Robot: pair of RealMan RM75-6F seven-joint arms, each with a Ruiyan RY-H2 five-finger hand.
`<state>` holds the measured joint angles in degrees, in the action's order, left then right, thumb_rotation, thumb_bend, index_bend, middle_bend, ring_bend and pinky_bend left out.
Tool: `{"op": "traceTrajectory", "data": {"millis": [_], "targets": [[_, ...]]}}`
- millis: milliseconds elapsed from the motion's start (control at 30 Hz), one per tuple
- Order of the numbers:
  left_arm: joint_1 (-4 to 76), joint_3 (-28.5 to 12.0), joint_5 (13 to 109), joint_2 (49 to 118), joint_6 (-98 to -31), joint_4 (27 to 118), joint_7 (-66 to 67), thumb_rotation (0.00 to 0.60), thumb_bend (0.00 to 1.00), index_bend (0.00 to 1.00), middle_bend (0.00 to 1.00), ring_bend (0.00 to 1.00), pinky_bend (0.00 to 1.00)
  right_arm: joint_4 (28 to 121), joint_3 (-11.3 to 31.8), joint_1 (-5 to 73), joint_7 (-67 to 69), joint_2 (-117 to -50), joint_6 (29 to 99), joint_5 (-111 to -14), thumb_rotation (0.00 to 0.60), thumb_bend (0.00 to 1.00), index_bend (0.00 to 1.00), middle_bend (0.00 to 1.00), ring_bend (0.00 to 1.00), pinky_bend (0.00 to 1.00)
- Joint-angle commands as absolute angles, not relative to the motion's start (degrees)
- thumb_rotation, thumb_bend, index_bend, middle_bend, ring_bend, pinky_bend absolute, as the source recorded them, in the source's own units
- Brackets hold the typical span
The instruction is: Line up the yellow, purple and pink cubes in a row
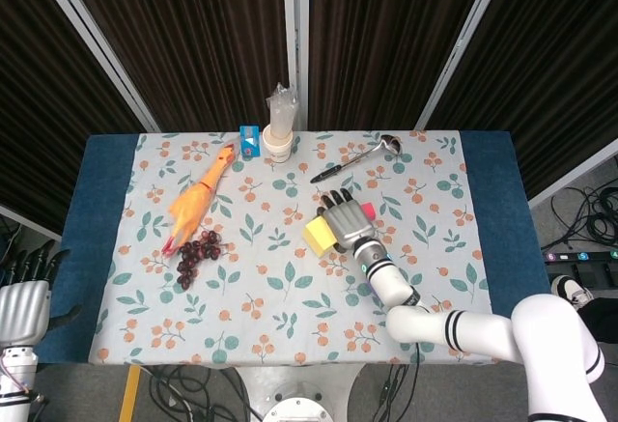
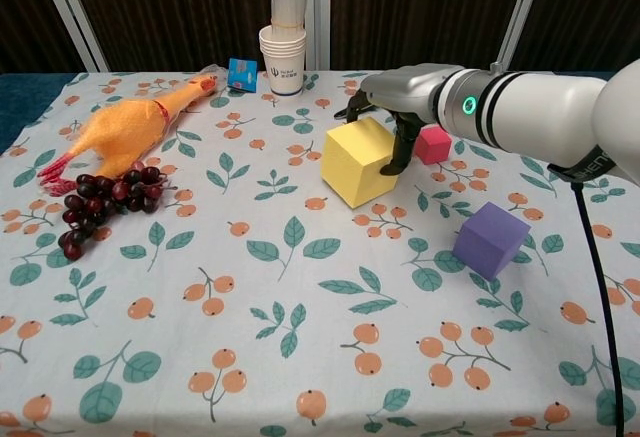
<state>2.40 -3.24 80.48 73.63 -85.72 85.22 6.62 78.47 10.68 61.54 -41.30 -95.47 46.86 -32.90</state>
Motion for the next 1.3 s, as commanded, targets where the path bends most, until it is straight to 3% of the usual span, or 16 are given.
{"op": "traceTrajectory", "data": {"millis": [33, 433, 667, 967, 1300], "targets": [[2.4, -3.2, 80.5, 73.7, -85.7, 85.2, 6.6, 0.6, 0.12, 0.22, 0.15, 0.12, 0.08, 79.8, 10.4, 61.3, -40.7, -94.0, 46.9, -32.6, 0.6, 0.16, 0.16, 0.06, 0.0, 0.0], [2.4, -3.3, 80.6, 73.5, -85.7, 85.6, 7.2, 0.6, 0.12, 0.22, 0.15, 0.12, 0.08, 80.0, 9.6, 61.6, -36.5, -89.9, 42.7, -30.6, 0.6, 0.12, 0.11, 0.04, 0.0, 0.0], [2.3, -3.4, 80.2, 73.3, -85.7, 86.1, 7.8, 0.6, 0.12, 0.22, 0.15, 0.12, 0.08, 76.5, 8.3, 64.6, -33.8, -88.1, 33.0, -27.7, 0.6, 0.17, 0.1, 0.0, 0.0, 0.0], [2.4, -3.5, 79.9, 73.3, -85.5, 86.3, 8.2, 0.6, 0.12, 0.22, 0.15, 0.12, 0.08, 72.5, 7.0, 66.5, -29.1, -89.0, 29.7, -28.6, 0.6, 0.18, 0.1, 0.0, 0.0, 0.0], [2.2, -3.4, 80.1, 73.4, -85.6, 86.0, 7.9, 0.6, 0.12, 0.22, 0.15, 0.12, 0.08, 75.0, 6.8, 64.7, -21.0, -85.5, 26.3, -32.5, 0.6, 0.18, 0.1, 0.0, 0.0, 0.0]]}}
